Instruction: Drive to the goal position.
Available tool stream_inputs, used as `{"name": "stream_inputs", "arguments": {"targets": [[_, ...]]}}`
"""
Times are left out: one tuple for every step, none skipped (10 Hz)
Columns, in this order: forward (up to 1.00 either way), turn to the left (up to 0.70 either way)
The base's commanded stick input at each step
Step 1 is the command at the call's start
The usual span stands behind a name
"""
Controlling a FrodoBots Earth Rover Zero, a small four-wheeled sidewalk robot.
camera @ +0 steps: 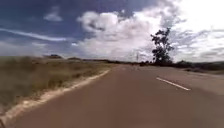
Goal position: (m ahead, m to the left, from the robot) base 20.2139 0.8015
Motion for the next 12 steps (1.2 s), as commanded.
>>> {"name": "stream_inputs", "arguments": {"targets": [[0.98, 0.0], [0.98, 0.0], [0.98, 0.0], [0.98, 0.0], [0.98, 0.0], [0.98, 0.0], [0.98, 0.0], [0.98, 0.0], [0.98, 0.0], [0.98, 0.0], [0.98, 0.0], [0.98, 0.0]]}}
